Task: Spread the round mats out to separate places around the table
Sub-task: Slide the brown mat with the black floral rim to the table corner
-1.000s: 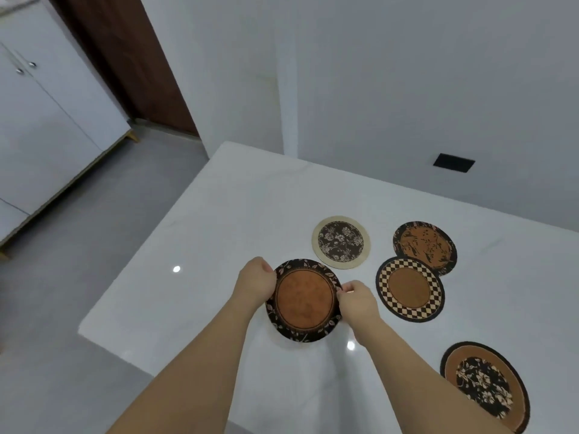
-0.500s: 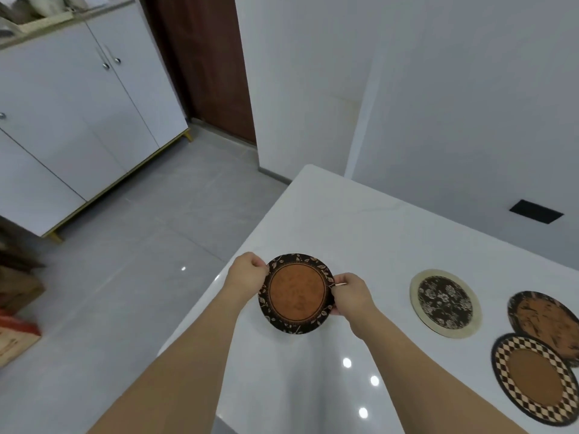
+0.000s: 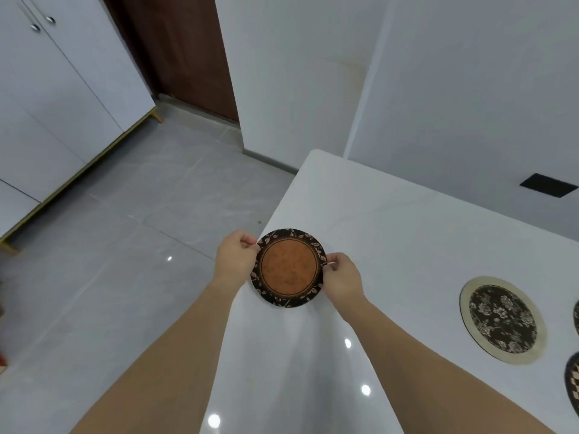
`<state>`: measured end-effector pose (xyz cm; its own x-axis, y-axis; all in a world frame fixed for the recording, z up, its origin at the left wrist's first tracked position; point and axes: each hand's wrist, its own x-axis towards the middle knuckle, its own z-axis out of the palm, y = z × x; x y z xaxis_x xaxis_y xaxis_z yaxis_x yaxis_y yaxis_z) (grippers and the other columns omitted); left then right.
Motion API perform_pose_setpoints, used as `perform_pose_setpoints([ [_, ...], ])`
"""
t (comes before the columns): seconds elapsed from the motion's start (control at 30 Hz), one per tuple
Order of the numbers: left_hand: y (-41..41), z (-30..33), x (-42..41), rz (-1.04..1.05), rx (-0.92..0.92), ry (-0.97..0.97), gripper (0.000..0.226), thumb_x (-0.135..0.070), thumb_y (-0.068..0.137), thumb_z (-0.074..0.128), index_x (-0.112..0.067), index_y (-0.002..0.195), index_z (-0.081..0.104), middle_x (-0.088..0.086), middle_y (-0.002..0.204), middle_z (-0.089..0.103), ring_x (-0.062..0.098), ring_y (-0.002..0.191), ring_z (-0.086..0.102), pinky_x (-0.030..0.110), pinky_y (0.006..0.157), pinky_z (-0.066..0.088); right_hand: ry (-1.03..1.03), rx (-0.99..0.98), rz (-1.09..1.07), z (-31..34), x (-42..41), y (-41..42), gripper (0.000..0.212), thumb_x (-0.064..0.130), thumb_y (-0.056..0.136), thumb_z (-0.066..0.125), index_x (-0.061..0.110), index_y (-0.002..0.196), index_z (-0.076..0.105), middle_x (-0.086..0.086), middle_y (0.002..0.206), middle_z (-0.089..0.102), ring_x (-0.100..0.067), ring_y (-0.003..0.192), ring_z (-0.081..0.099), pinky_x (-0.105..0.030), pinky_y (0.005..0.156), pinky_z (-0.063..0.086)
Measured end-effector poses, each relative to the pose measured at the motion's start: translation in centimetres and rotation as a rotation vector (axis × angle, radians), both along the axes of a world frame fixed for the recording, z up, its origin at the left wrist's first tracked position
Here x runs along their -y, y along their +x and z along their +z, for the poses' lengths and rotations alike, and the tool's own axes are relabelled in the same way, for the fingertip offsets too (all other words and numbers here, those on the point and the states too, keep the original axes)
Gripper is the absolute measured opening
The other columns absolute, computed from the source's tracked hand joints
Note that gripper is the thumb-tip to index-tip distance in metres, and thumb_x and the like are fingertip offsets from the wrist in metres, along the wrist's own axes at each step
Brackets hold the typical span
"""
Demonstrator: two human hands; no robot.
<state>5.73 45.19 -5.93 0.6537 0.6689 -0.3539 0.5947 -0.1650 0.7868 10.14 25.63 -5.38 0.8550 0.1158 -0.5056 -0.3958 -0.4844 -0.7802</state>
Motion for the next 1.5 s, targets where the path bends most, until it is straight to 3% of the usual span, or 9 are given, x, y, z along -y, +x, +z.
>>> perform_pose_setpoints([
  [0.07,0.7,-1.8,-0.4,0.009,0.010,0.023,0.009,-0.007,0.085,0.065,-0.016,0.084,0.063,-0.007,0.074,0.061,0.010,0.068,0.059,0.019,0.058,0.043,-0.063,0.087,0.061,-1.7,-0.7,0.6,0.025,0.003,0.089,0.039,0.016,0.099,0.058,-0.003,0.088,0.063,-0.019,0.079,0.060,-0.029,0.069,0.050],
  [0.17,1.3,-3.7,-0.6,0.004,0.076,0.043,0.012,-0.007,0.087,0.062,-0.018,0.085,0.063,-0.004,0.078,0.064,0.013,0.073,0.062,0.023,0.066,0.050,-0.236,0.300,0.169,-3.8,-1.5,1.1,0.027,0.007,0.091,0.040,0.014,0.108,0.059,-0.002,0.099,0.062,-0.019,0.092,0.057,-0.032,0.083,0.048],
  [0.27,1.1,-5.2,-0.1,-0.022,0.155,0.136,0.010,-0.011,0.089,0.060,-0.020,0.089,0.064,-0.002,0.086,0.063,0.006,0.075,0.059,0.021,0.068,0.049,-0.396,0.565,0.225,-5.4,-1.8,0.6,0.025,0.010,0.092,0.043,0.013,0.111,0.059,-0.001,0.097,0.061,-0.021,0.088,0.053,-0.031,0.082,0.040],
  [0.37,0.5,-6.1,0.6,-0.034,0.193,0.298,0.009,-0.014,0.090,0.060,-0.019,0.095,0.065,-0.006,0.094,0.057,0.011,0.086,0.056,0.024,0.077,0.047,-0.447,0.674,0.208,-6.6,-1.6,-0.4,0.025,0.010,0.092,0.043,0.015,0.114,0.056,-0.001,0.094,0.057,-0.021,0.084,0.049,-0.031,0.081,0.036],
  [0.77,1.0,-7.0,0.9,-0.076,0.188,0.391,0.011,-0.018,0.088,0.060,-0.023,0.098,0.062,-0.014,0.093,0.048,0.004,0.093,0.044,0.029,0.078,0.048,-0.536,0.647,0.115,-7.0,-2.2,0.1,0.032,0.017,0.090,0.037,0.014,0.115,0.056,-0.002,0.094,0.057,-0.024,0.083,0.047,-0.034,0.081,0.033],
  [0.97,1.1,-6.8,1.2,-0.095,0.188,0.440,0.013,-0.012,0.086,0.063,-0.019,0.097,0.061,-0.011,0.094,0.047,0.009,0.091,0.044,0.030,0.077,0.046,-0.552,0.629,0.121,-6.9,-2.5,0.1,0.034,0.017,0.089,0.036,0.011,0.116,0.056,-0.005,0.095,0.057,-0.025,0.083,0.047,-0.035,0.080,0.035],
  [1.3,1.2,-7.1,1.1,-0.134,0.148,0.527,0.020,-0.008,0.088,0.056,-0.015,0.105,0.064,0.002,0.098,0.059,0.021,0.091,0.052,0.034,0.085,0.044,-0.627,0.670,0.122,-7.1,-2.6,-0.1,0.029,0.006,0.087,0.050,0.010,0.115,0.056,-0.007,0.092,0.056,-0.027,0.080,0.047,-0.038,0.077,0.037],
  [1.4,1.2,-7.2,1.0,-0.141,0.121,0.563,0.026,-0.005,0.088,0.051,-0.018,0.106,0.064,0.000,0.100,0.062,0.019,0.094,0.053,0.029,0.090,0.033,-0.590,0.680,0.121,-7.1,-2.5,-0.1,0.028,0.005,0.089,0.050,0.011,0.116,0.056,-0.006,0.093,0.056,-0.026,0.082,0.048,-0.036,0.079,0.035],
  [1.5,1.4,-6.9,0.9,-0.108,0.142,0.506,0.025,-0.003,0.088,0.050,-0.020,0.101,0.062,-0.006,0.096,0.060,0.020,0.093,0.057,0.034,0.092,0.039,-0.509,0.667,0.117,-7.0,-2.2,-0.1,0.028,0.007,0.092,0.046,0.015,0.116,0.056,-0.003,0.096,0.057,-0.024,0.085,0.048,-0.033,0.084,0.033],
])
